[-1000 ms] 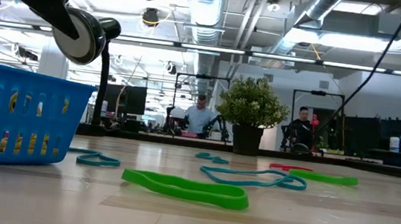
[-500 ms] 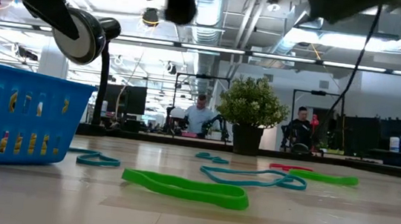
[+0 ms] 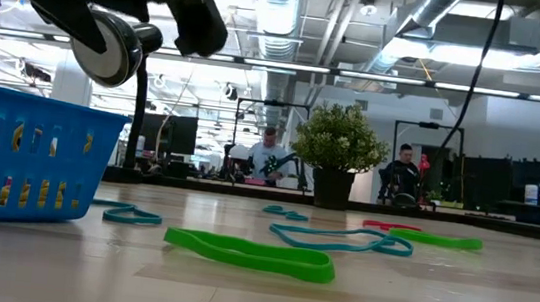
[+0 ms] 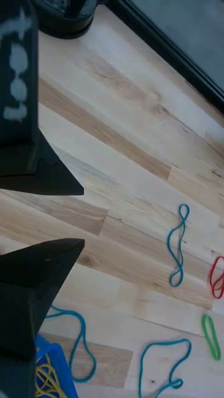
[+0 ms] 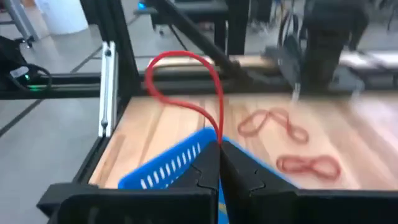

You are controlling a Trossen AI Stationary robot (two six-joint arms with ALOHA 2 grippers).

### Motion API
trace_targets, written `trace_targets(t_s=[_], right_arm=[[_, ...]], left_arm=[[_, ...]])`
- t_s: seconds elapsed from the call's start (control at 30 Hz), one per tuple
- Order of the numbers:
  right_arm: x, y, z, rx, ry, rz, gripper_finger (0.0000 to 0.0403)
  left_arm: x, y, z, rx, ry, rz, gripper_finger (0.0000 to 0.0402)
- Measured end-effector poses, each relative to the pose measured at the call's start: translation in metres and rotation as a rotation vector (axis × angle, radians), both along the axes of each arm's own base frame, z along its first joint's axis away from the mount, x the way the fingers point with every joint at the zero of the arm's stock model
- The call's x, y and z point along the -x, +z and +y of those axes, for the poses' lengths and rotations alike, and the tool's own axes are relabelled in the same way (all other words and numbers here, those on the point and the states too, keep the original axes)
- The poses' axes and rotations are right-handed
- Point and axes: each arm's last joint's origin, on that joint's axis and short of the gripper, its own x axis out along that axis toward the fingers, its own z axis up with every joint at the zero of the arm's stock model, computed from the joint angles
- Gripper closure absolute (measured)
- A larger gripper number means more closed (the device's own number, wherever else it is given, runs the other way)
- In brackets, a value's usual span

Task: Pick and place rubber bands into bin
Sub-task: Put the red rubber band into the blue basket

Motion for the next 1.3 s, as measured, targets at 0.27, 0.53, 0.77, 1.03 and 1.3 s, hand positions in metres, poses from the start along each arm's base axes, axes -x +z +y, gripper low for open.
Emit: trace_targets(t_s=[0.27,0.53,0.77,1.03,1.3], right_arm=[[0.002,-0.007,-0.002,-0.038,-0.023,0.078,0.0396],[0.003,-0.01,-0.002,-0.064,-0.037,0.106,0.0333],[0.004,-0.004,-0.001,-0.11,-0.047,0.094,0.0292],[0.008,0.009,0.006,-0.147,-0.03,0.057,0.0285],[0.012,0.008,0.015,-0.145,-0.005,0.068,0.0284]], left_arm=[[0.0,0.0,0.0,-0.002,0.002,-0.002,0.029],[0.0,0.0,0.0,-0.001,0.002,-0.001,0.029],[0.002,-0.003,-0.004,0.163,-0.042,0.068,0.029],[0.007,-0.016,-0.006,0.245,-0.051,0.275,0.029],[0.01,-0.041,-0.026,0.29,-0.077,0.618,0.029]])
